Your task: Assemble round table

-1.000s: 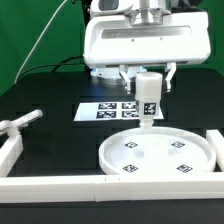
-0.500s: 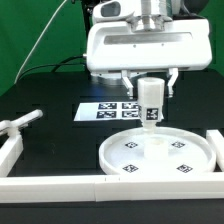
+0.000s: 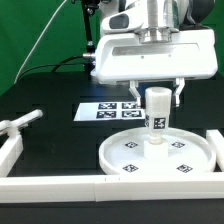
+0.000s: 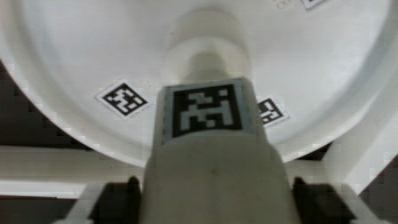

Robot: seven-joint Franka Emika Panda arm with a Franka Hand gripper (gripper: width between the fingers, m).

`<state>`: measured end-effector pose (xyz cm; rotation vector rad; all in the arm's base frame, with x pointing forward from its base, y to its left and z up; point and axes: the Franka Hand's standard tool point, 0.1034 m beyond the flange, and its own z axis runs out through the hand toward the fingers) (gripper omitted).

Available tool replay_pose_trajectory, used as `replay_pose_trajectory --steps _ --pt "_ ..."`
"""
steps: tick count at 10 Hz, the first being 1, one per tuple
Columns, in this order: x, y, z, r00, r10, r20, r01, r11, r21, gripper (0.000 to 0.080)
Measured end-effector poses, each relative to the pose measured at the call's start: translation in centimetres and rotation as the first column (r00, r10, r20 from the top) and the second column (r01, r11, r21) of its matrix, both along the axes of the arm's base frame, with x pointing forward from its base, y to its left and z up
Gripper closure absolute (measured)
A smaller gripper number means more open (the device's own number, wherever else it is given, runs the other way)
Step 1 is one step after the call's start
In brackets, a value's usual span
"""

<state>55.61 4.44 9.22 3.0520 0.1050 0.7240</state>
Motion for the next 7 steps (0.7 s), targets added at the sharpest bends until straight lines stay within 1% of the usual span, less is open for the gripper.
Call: replay_pose_trajectory --steps 1,4,5,7 --pt "0.08 0.32 0.01 1.000 0.005 0.012 -0.005 1.000 -0.001 0.0394" --pt "0.27 -0.03 -0.14 1.000 0.001 0.021 -0.001 1.000 -0.004 0.0394" --pt "0.17 -0.25 -0.55 1.000 -0.001 0.014 0.002 1.000 -0.005 0.0394" --pt "-0.08 -0.36 -0.96 1.000 -0.002 -0.002 0.002 1.000 -0.006 0.0394"
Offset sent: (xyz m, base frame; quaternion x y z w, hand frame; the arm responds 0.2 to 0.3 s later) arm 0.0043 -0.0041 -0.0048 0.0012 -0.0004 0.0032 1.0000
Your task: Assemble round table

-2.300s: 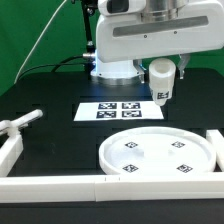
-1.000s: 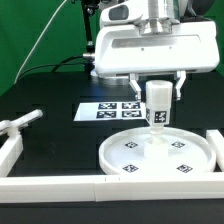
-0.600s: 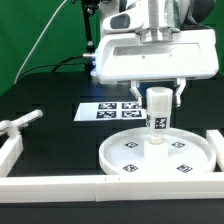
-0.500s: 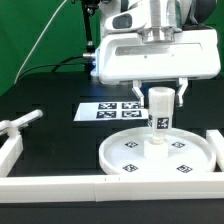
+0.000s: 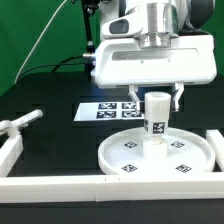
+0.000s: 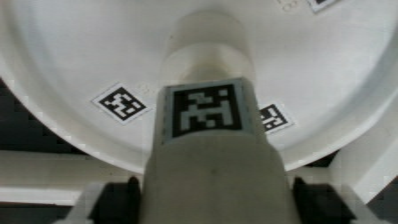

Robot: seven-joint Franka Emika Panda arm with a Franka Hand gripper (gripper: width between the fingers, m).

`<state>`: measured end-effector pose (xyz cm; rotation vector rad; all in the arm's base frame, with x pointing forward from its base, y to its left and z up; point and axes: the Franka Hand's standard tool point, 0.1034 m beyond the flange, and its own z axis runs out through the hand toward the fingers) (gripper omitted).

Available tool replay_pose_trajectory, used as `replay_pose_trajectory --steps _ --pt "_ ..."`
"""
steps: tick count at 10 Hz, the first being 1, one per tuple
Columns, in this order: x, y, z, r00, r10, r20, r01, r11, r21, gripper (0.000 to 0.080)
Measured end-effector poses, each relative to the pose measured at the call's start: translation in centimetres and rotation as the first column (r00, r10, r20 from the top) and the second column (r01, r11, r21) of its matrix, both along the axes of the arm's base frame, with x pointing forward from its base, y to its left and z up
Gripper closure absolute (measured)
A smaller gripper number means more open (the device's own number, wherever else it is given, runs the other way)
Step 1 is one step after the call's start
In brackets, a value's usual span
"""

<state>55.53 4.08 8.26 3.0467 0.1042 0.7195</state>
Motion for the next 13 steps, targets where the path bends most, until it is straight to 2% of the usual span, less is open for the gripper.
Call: replay_pose_trajectory --steps 6,8,9,10,12,13 --pt "0.01 -0.21 -0.60 1.000 -0.003 0.017 0.003 1.000 -0.005 0.0394" --pt "-0.13 -0.16 -0.75 1.000 -0.002 0.001 0.002 1.000 -0.003 0.0193" --pt "-0.16 -0.09 -0.67 0.999 -0.001 -0.033 0.001 1.000 0.001 0.0163" --pt "0.22 -0.25 0.19 0.999 -0.003 -0.053 0.003 1.000 0.006 0.0163" --pt "-0.22 0.10 -0.50 0.984 -0.005 -0.178 0.009 1.000 0.024 0.0152" --pt "0.29 -0.02 -0.32 0.972 -0.004 -0.237 0.011 0.999 0.030 0.0151"
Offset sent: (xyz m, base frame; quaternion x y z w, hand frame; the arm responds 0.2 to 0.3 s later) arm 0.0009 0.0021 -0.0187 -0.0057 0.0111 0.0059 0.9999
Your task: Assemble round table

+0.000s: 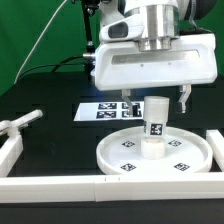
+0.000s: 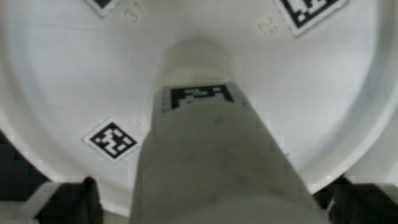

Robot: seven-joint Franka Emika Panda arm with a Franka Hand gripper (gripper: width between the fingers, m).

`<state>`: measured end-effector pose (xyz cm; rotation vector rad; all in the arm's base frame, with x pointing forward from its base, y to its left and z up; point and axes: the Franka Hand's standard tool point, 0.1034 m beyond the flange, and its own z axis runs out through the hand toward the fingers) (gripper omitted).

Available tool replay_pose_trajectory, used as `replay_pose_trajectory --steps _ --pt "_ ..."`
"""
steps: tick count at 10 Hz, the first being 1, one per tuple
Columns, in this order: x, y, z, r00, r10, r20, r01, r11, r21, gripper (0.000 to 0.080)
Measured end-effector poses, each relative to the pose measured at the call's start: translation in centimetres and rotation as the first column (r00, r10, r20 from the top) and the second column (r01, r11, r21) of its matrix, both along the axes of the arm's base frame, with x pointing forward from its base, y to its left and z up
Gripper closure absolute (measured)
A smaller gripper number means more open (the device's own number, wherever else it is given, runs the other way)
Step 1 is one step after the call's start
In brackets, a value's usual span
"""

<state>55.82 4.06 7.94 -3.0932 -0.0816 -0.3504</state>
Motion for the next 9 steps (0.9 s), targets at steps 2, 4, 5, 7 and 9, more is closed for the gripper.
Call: replay_pose_trajectory --steps 2,4,5,7,9 --pt "-0.82 -0.17 -0.56 0.993 0.000 -0.115 0.001 1.000 0.010 0.0151" --pt "-0.65 -0.39 -0.16 0.986 -0.002 -0.164 0.004 1.000 0.017 0.0151" --pt "-0.55 -0.44 -0.19 0.989 -0.009 -0.148 0.012 1.000 0.015 0.0151" --pt "-0.57 -0.39 -0.24 0.989 -0.016 -0.149 0.019 1.000 0.016 0.0243" --pt "-0.58 -0.25 -0.26 0.978 -0.141 -0.156 0.148 0.989 0.031 0.0396"
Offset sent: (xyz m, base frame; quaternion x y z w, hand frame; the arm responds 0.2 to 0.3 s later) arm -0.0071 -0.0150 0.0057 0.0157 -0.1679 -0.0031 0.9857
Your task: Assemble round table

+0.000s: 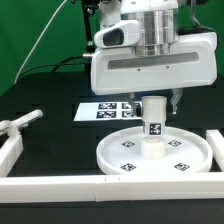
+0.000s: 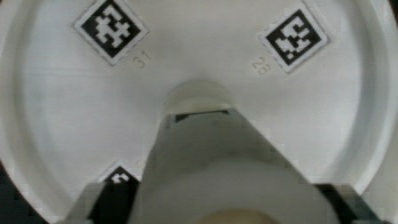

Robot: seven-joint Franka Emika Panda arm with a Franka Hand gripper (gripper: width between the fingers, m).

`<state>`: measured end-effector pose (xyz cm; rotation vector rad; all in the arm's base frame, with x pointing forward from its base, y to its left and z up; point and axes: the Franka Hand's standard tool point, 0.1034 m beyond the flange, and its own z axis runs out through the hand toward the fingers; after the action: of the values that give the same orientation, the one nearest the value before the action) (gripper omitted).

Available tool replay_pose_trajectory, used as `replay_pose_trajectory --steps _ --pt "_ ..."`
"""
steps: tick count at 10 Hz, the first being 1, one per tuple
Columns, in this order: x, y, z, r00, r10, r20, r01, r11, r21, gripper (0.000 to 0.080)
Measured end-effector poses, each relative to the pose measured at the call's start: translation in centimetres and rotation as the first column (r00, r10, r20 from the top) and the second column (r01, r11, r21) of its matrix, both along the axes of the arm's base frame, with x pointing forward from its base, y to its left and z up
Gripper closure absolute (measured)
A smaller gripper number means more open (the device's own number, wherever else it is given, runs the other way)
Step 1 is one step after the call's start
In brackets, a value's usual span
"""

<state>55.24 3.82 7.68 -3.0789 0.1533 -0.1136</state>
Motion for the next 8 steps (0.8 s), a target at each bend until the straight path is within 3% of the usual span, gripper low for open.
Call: replay_pose_trajectory --steps 4,7,8 --pt "0.83 0.23 0.00 0.938 -0.347 -0.028 0.347 0.937 0.030 0.0394" --pt "0.84 0.27 -0.12 0.656 -0.749 -0.090 0.754 0.653 0.064 0.0393" --pt "0.84 0.19 -0.17 0.476 -0.870 -0.132 0.879 0.468 0.087 0.0393"
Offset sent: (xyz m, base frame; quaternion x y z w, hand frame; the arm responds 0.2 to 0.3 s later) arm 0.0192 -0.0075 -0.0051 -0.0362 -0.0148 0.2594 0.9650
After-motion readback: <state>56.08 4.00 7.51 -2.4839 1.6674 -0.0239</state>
